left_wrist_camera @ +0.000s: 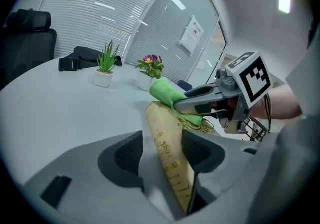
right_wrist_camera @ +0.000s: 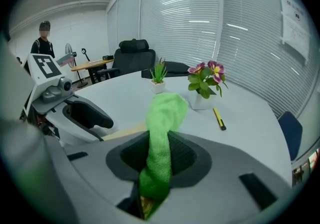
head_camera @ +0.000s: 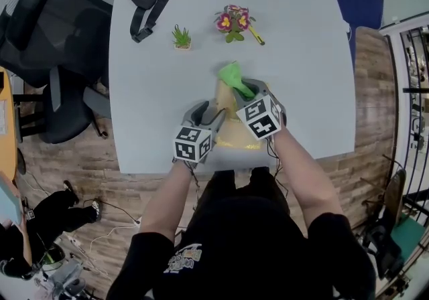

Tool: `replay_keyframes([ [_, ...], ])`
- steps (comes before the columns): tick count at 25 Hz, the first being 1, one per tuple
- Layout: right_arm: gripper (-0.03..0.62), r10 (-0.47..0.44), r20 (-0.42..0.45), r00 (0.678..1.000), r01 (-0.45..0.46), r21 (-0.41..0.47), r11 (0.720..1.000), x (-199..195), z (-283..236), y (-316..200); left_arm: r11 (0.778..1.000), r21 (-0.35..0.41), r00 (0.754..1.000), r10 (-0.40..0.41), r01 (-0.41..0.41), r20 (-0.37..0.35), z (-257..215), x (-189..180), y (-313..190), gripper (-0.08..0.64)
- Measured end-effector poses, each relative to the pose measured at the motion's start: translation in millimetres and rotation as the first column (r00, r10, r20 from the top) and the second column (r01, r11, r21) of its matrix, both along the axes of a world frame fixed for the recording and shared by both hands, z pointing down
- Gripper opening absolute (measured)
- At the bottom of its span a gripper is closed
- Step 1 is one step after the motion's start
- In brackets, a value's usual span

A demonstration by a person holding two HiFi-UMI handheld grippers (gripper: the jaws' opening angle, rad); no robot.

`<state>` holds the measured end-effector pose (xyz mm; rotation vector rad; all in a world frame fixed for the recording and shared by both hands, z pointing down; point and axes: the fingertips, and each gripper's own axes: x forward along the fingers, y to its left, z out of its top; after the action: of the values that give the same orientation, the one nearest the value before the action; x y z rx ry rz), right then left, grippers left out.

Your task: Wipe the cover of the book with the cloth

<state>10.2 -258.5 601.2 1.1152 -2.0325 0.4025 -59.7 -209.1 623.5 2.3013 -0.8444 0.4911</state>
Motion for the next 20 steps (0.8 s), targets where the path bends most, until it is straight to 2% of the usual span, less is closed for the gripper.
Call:
replay_keyframes([
  [12,0.103,0.167,0.002,0.986,-0.167,0.016,0.986,57.4,0.0,8.3,1.0,0.007,1.0,-0.004,0.004,0.003,-0.8,-0.3,-0.1,0.244],
  [20,0.103,0.247,0.021,0.969,-0.247,0.013,0.969,77.2,-0.9,14.0,1.0,0.012,1.0,-0.007,0.007,0.015,-1.1,-0.6,0.0,0.244],
])
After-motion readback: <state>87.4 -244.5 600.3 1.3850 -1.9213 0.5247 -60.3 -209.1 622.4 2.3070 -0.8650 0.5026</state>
